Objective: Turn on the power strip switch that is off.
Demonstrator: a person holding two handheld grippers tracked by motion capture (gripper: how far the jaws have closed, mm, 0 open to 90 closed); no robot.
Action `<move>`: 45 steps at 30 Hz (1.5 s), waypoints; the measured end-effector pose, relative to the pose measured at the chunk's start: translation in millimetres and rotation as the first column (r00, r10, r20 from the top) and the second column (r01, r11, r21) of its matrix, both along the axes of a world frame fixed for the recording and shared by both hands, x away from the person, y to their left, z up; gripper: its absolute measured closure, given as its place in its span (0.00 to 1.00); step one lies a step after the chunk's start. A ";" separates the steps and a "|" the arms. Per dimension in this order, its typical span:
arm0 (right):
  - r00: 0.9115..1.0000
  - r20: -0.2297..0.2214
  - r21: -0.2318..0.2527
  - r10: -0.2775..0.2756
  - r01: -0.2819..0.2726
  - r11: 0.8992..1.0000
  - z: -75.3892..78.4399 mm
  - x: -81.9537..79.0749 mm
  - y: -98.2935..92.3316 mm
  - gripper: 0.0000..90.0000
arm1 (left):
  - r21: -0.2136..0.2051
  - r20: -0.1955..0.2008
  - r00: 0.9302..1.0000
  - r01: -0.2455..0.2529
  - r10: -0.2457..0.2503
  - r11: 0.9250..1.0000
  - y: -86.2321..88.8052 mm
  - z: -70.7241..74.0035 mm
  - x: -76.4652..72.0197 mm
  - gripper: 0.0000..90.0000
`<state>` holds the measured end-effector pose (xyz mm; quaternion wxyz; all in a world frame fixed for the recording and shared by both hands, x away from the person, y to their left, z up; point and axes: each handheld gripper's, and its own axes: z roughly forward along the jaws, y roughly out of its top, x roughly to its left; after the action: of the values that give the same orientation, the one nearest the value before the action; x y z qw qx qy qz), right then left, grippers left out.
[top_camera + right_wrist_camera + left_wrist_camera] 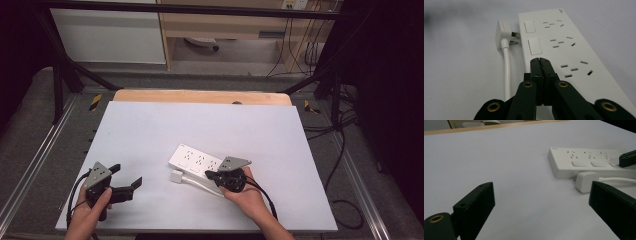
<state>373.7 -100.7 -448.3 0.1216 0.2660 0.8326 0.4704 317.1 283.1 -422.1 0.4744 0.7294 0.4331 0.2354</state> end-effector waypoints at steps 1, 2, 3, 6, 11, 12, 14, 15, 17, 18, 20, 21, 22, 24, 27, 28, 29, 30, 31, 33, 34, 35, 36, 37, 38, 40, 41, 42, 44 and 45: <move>1.000 0.000 0.002 -0.001 0.001 1.000 0.4 0.0 0.1 1.00 | 0.002 0.000 1.000 0.001 0.000 1.000 0.2 0.0 0.1 0.08; 1.000 0.000 0.006 -0.002 0.002 1.000 1.1 -0.1 0.2 1.00 | 0.002 0.000 1.000 0.001 -0.001 1.000 0.2 0.0 0.0 0.08; 1.000 0.005 0.009 0.000 0.000 1.000 1.8 0.0 0.0 1.00 | 0.001 0.000 1.000 0.000 0.000 1.000 0.2 -0.1 -0.1 0.08; 1.000 0.010 0.019 -0.001 0.001 1.000 4.4 -0.6 -0.6 1.00 | 0.000 0.000 1.000 0.000 0.000 1.000 0.1 0.0 -0.2 0.08; 1.000 0.011 0.031 -0.004 0.003 1.000 6.3 0.0 -2.1 1.00 | 0.003 0.000 1.000 -0.001 0.001 1.000 0.1 -0.1 0.0 0.08; 1.000 0.012 0.032 -0.002 0.002 0.999 6.7 -0.1 -2.2 1.00 | 0.002 0.000 1.000 0.000 0.000 1.000 0.1 -0.1 -0.1 0.08; 1.000 0.012 0.037 -0.002 0.001 0.999 7.8 -0.5 -2.3 1.00 | 0.003 -0.001 1.000 0.000 0.000 1.000 0.3 -0.1 0.0 0.08; 1.000 0.013 0.038 -0.002 0.002 0.999 8.3 -0.6 -2.3 1.00 | 0.005 -0.001 1.000 -0.001 0.001 1.000 0.4 -0.2 0.2 0.08; 1.000 0.015 0.044 -0.002 0.001 0.999 9.5 -0.7 -2.2 0.99 | 0.002 -0.001 1.000 -0.001 0.001 1.000 0.4 -0.1 0.1 0.08; 1.000 0.017 0.044 -0.002 0.001 0.999 10.1 -0.7 -2.3 0.99 | 0.002 0.000 1.000 -0.001 0.001 1.000 0.4 -0.1 0.0 0.08; 1.000 0.019 0.057 0.001 -0.002 0.998 11.4 -0.9 -2.4 0.97 | 0.002 0.000 1.000 -0.001 0.001 1.000 0.4 0.0 -0.1 0.08; 1.000 0.024 0.064 0.007 -0.009 0.998 12.4 -1.1 -2.6 0.96 | 0.002 0.000 1.000 0.000 0.000 1.000 0.4 0.0 0.0 0.08; 0.999 0.036 0.074 0.010 -0.013 0.997 15.1 -1.3 -2.5 0.94 | 0.002 0.000 1.000 0.000 0.000 1.000 0.4 0.0 0.0 0.08; 0.999 0.038 0.079 0.009 -0.012 0.997 16.1 -1.4 -2.5 0.93 | 0.002 0.000 1.000 0.000 0.000 1.000 0.3 -0.1 -0.1 0.08; 0.999 0.044 0.090 0.005 -0.009 0.996 19.5 -1.2 -3.3 0.89 | 0.002 0.000 1.000 0.001 -0.001 1.000 0.3 -0.1 -0.1 0.08; 0.999 0.044 0.092 0.002 -0.006 0.996 20.0 -1.1 -3.6 0.87 | 0.002 -0.001 1.000 0.002 -0.002 1.000 0.3 -0.2 0.0 0.08; 0.999 0.043 0.092 -0.002 -0.002 0.996 20.5 -1.0 -3.9 0.86 | 0.002 -0.002 1.000 0.002 -0.002 1.000 0.3 -0.2 0.0 0.08; 0.999 0.040 0.092 -0.005 0.001 0.996 20.9 -0.8 -4.2 0.84 | 0.002 -0.002 1.000 0.003 -0.003 1.000 0.2 -0.2 0.0 0.08; 0.999 0.039 0.091 -0.005 0.002 0.996 21.1 -0.6 -4.6 0.83 | 0.001 -0.002 1.000 0.002 -0.002 1.000 0.1 -0.3 -0.1 0.08; 0.999 0.037 0.090 -0.012 0.008 0.996 21.5 -0.3 -5.2 0.79 | 0.002 -0.001 1.000 0.001 -0.001 1.000 0.2 -0.1 -0.2 0.08; 0.999 0.035 0.092 -0.013 0.010 0.996 22.0 -0.2 -5.3 0.78 | 0.002 -0.002 1.000 0.000 0.000 1.000 0.3 -0.1 -0.1 0.08; 0.999 0.037 0.096 -0.013 0.009 0.995 22.8 -0.3 -5.5 0.77 | 0.002 -0.002 1.000 0.000 0.000 1.000 0.4 -0.1 -0.1 0.08; 0.999 0.037 0.096 -0.013 0.009 0.995 23.4 -0.2 -5.7 0.75 | 0.001 -0.002 1.000 -0.001 0.001 1.000 0.5 -0.2 -0.1 0.08; 0.999 0.038 0.097 -0.013 0.009 0.995 24.5 -0.1 -5.9 0.74 | 0.003 -0.001 1.000 -0.001 0.001 1.000 0.6 -0.2 0.0 0.08; 0.999 0.039 0.098 -0.013 0.009 0.995 25.2 -0.1 -5.9 0.72 | 0.003 -0.002 1.000 -0.001 0.001 1.000 0.5 -0.2 0.0 0.08; 0.999 0.039 0.097 -0.014 0.010 0.995 26.0 -0.1 -6.0 0.69 | 0.003 -0.003 1.000 0.000 0.000 1.000 0.4 -0.2 0.0 0.08; 0.999 0.037 0.097 -0.015 0.011 0.995 26.3 0.0 -6.1 0.68 | 0.003 -0.003 1.000 0.001 -0.001 1.000 0.3 -0.2 -0.1 0.08; 0.999 0.034 0.096 -0.016 0.012 0.995 26.8 0.2 -6.5 0.66 | 0.003 -0.003 1.000 0.001 -0.001 1.000 0.3 -0.2 -0.1 0.08; 0.999 0.029 0.099 -0.018 0.016 0.995 28.4 0.6 -7.8 0.63 | 0.001 -0.002 1.000 0.000 0.000 1.000 0.4 -0.2 -0.2 0.08; 0.999 0.030 0.099 -0.020 0.017 0.995 29.2 0.8 -8.5 0.61 | 0.002 -0.002 1.000 -0.001 0.001 1.000 0.6 -0.2 -0.1 0.07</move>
<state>374.5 -109.2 -419.2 0.1258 0.2722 0.8038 0.5137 317.0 283.7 -422.3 0.4731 0.7298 0.4336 0.2356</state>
